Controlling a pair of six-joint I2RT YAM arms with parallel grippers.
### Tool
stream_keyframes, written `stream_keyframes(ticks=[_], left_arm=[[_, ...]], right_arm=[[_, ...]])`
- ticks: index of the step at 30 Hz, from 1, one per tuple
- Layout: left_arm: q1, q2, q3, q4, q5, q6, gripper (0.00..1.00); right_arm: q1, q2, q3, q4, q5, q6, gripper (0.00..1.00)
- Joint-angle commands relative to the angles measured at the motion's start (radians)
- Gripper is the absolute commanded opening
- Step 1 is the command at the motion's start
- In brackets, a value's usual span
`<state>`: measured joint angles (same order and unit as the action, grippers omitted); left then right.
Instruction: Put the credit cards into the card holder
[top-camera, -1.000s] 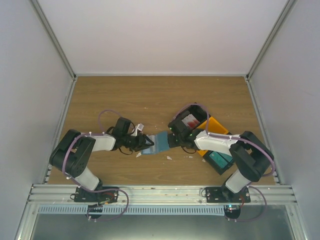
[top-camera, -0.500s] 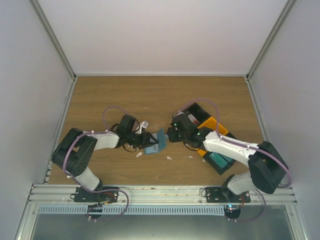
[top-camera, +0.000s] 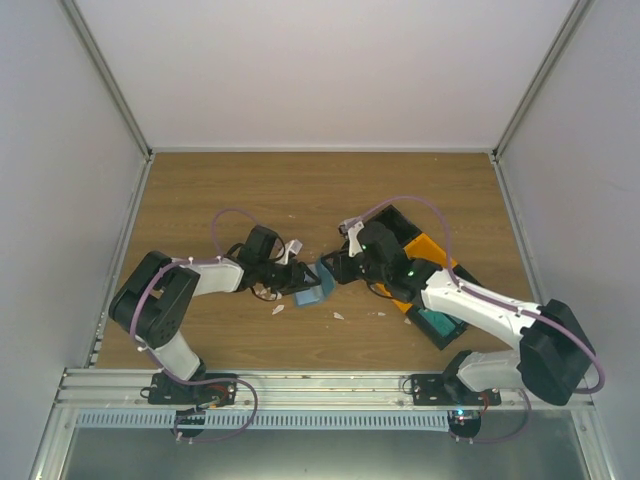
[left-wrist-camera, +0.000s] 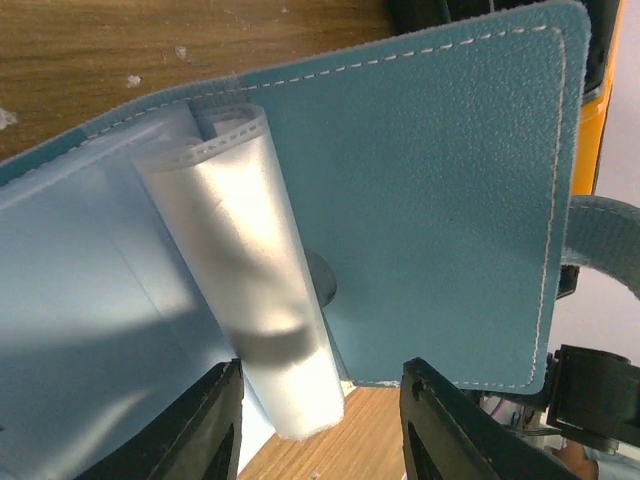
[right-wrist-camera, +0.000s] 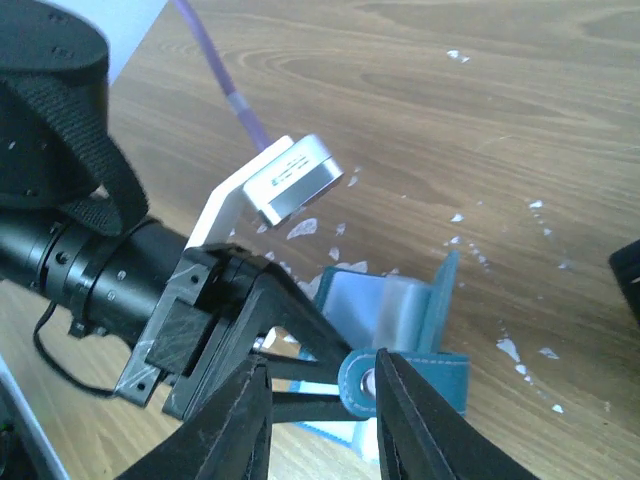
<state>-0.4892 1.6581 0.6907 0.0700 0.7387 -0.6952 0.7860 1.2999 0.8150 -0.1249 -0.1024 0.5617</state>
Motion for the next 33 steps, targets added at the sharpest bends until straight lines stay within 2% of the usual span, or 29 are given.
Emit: stream_keyframes(ticks=[1, 5, 7, 12, 16, 20, 22, 28, 33], left_arm=[[-0.010, 0.020, 0.029, 0.017, -0.011, 0.022, 0.46], [-0.010, 0.026, 0.039, 0.016, -0.009, 0.022, 0.45], [-0.012, 0.029, 0.046, 0.014, -0.010, 0.022, 0.45], [-0.012, 0.043, 0.057, 0.012, -0.009, 0.024, 0.45], [-0.013, 0.050, 0.064, 0.010, -0.008, 0.027, 0.45], [-0.013, 0.052, 0.064, 0.008, -0.009, 0.028, 0.45], [-0.014, 0.052, 0.064, 0.008, -0.009, 0.028, 0.45], [-0.014, 0.061, 0.064, 0.010, -0.011, 0.030, 0.45], [-0.014, 0.062, 0.063, 0.010, -0.021, 0.031, 0.47]], right_arm=[[0.001, -0.028, -0.038, 0.065, -0.096, -0.027, 0.30], [0.000, -0.028, -0.054, 0.091, -0.175, -0.045, 0.38], [0.001, -0.003, -0.053, 0.080, -0.194, -0.045, 0.39], [0.001, 0.064, -0.063, 0.072, -0.189, -0.040, 0.17], [0.001, 0.108, -0.061, 0.066, -0.151, -0.041, 0.10], [0.001, 0.152, -0.053, 0.056, -0.111, -0.037, 0.09], [-0.001, 0.171, -0.050, 0.043, -0.069, -0.031, 0.11], [-0.003, 0.235, -0.050, 0.014, 0.058, -0.009, 0.23], [-0.004, 0.287, -0.064, 0.032, 0.081, 0.001, 0.39]])
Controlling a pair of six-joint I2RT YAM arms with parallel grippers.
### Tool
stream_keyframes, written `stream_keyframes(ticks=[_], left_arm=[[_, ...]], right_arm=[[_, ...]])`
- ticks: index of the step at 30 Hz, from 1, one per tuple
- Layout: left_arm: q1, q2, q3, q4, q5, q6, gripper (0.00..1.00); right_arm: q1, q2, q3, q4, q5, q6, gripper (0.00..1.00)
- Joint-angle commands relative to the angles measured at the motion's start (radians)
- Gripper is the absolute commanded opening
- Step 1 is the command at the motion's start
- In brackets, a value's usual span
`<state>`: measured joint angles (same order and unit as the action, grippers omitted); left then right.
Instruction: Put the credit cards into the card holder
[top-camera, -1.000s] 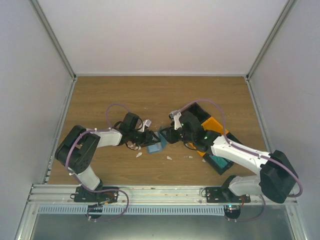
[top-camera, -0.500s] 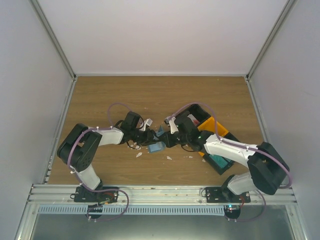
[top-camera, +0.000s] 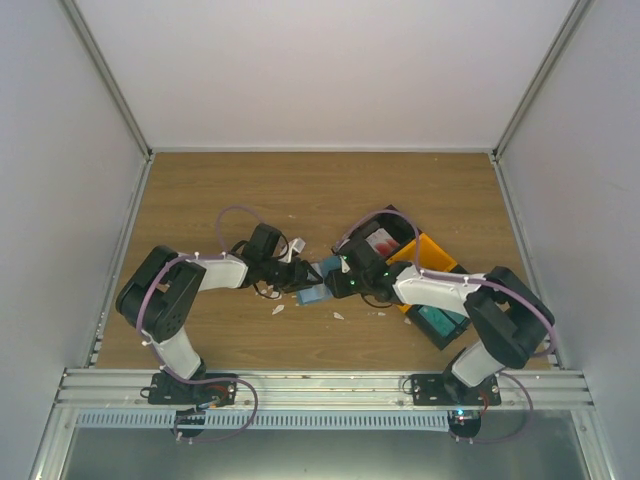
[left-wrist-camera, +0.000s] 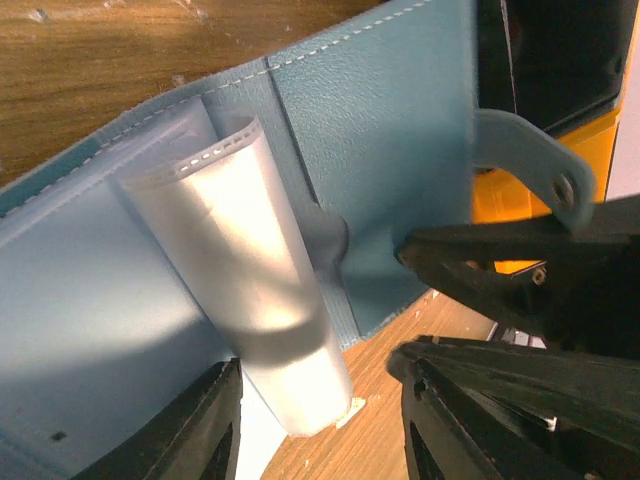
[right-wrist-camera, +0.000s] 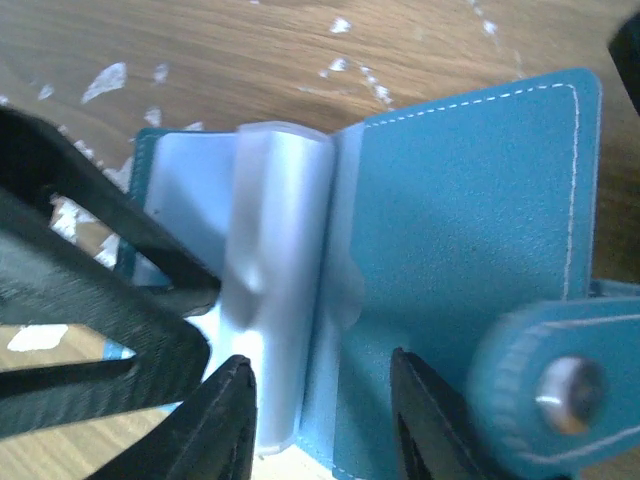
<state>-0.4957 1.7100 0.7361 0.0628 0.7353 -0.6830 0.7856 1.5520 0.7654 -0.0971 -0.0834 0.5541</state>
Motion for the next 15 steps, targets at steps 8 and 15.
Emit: stream_keyframes(ticks=[8, 15], left_arm=[[-0.008, -0.001, 0.014, 0.017, -0.027, 0.020, 0.62], [-0.007, -0.006, 0.017, 0.007, -0.042, 0.017, 0.67]], right_arm=[[-0.008, 0.087, -0.059, 0.069, 0.016, 0.038, 0.51], [-0.016, 0.089, -0.119, 0.158, -0.045, 0.088, 0.55]])
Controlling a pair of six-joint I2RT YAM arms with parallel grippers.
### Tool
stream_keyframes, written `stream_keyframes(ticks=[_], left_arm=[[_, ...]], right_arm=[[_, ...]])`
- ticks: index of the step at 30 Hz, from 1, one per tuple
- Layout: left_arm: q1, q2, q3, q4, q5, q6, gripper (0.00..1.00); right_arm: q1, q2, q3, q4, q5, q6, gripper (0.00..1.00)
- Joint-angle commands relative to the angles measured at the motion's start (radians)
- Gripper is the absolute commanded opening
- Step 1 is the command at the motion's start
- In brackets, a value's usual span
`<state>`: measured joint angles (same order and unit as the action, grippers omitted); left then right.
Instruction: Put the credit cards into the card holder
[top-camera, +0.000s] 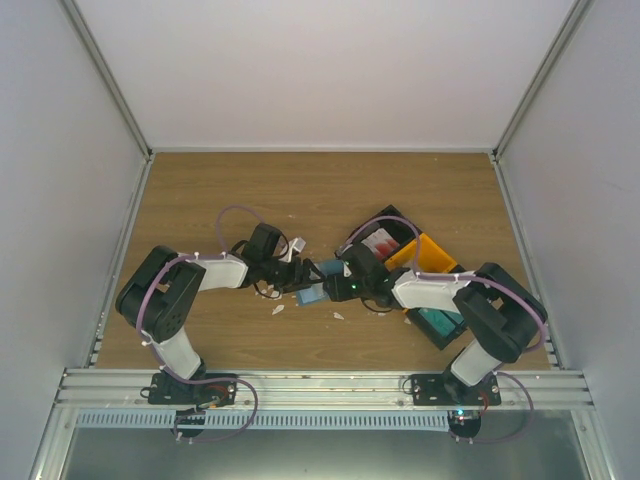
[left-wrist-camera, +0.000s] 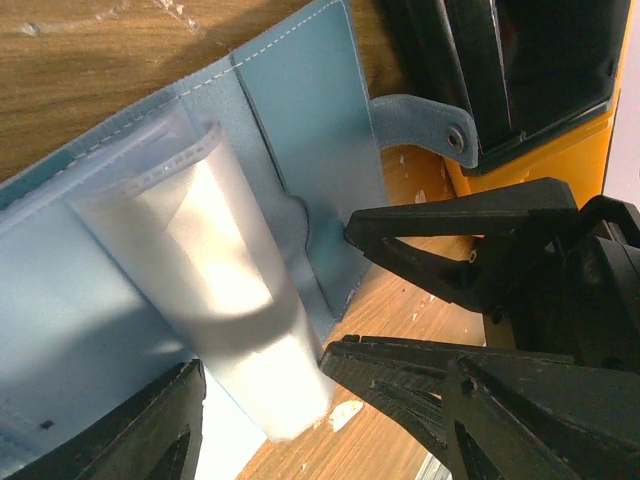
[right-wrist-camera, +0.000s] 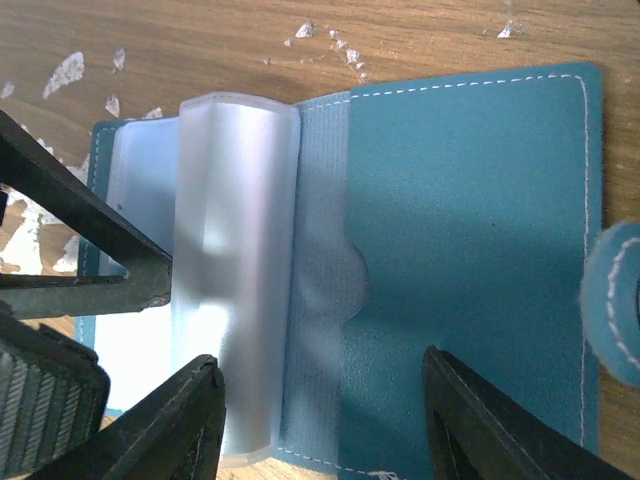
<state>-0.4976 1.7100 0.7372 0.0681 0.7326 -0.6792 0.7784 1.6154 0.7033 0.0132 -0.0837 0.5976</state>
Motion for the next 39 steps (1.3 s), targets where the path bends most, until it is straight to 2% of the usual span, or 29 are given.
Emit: stream_keyframes(ticks=[1, 9, 13, 21, 26, 35, 37, 39], left_arm=[[-0.006, -0.007, 0.016, 0.006, -0.037, 0.012, 0.66], [-0.008, 0.023, 0.023, 0.125, 0.066, -0.034, 0.63], [-0.013, 0.032, 0.031, 0.174, 0.102, -0.039, 0.61], [-0.045, 0.038, 0.053, 0.215, 0.141, -0.014, 0.58], [-0.056, 0.101, 0.088, 0.216, 0.141, -0.012, 0.53], [-0.064, 0.143, 0.105, 0.216, 0.135, -0.021, 0.48], [-0.064, 0.143, 0.103, 0.215, 0.131, -0.024, 0.47], [-0.064, 0.141, 0.100, 0.210, 0.125, -0.024, 0.46]], right_arm=[[-0.009, 0.025, -0.067, 0.065, -0.059, 0.053, 0.55], [-0.017, 0.021, -0.179, 0.283, -0.210, 0.151, 0.57], [-0.020, 0.015, -0.208, 0.347, -0.228, 0.175, 0.59], [-0.019, -0.049, -0.227, 0.339, -0.134, 0.182, 0.57], [-0.019, -0.059, -0.211, 0.311, -0.107, 0.142, 0.55], [-0.019, -0.065, -0.200, 0.268, -0.087, 0.101, 0.62], [-0.019, -0.050, -0.183, 0.241, -0.070, 0.103, 0.61], [-0.020, -0.030, -0.165, 0.209, -0.045, 0.112, 0.55]])
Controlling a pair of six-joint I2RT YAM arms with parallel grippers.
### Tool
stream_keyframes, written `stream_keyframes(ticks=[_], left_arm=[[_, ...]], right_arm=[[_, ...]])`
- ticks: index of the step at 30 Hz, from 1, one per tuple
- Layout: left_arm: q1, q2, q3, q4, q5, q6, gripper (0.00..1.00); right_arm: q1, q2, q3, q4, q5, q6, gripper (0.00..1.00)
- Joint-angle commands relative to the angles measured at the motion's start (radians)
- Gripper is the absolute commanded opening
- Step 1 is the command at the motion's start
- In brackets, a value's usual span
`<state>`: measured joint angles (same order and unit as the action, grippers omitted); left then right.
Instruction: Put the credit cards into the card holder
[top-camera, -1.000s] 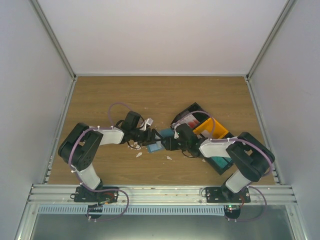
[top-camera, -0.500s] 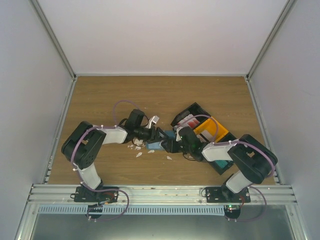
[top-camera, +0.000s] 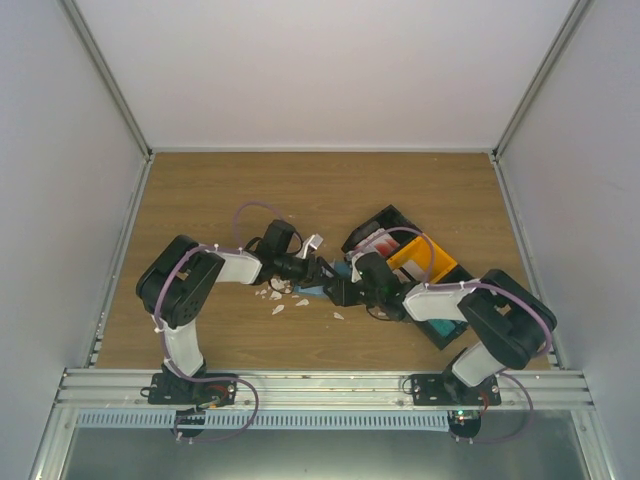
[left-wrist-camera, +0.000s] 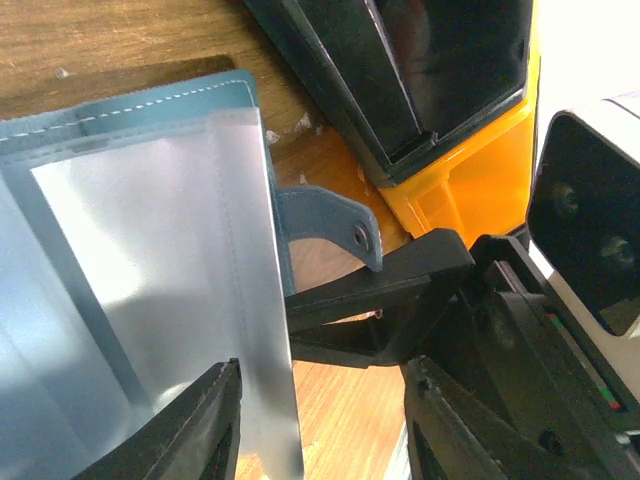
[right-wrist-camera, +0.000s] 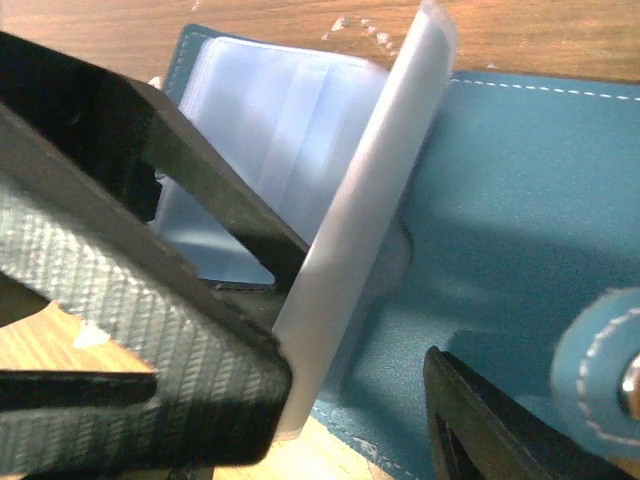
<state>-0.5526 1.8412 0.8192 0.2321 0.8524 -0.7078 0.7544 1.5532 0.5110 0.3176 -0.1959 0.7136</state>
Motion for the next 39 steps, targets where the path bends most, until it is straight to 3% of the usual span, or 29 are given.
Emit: stream_keyframes(ticks=[1, 10, 16, 29, 39], left_arm=[[-0.009, 0.007, 0.017, 0.042, 0.001, 0.006, 0.46], [-0.008, -0.063, 0.002, -0.048, -0.130, 0.061, 0.43], [-0.007, -0.096, -0.044, -0.060, -0.199, 0.072, 0.39], [-0.006, -0.418, -0.217, -0.151, -0.528, 0.017, 0.35], [-0.006, -0.312, -0.229, -0.081, -0.468, 0.010, 0.27]], right_arm=[[0.004, 0.040, 0.035, -0.110, 0.081, 0.003, 0.51], [0.005, 0.057, 0.085, -0.234, 0.186, 0.067, 0.24], [0.005, 0.095, 0.122, -0.273, 0.179, 0.078, 0.01], [0.049, 0.177, 0.180, -0.144, -0.009, 0.148, 0.01], [0.077, 0.238, 0.187, -0.100, 0.012, 0.234, 0.02]])
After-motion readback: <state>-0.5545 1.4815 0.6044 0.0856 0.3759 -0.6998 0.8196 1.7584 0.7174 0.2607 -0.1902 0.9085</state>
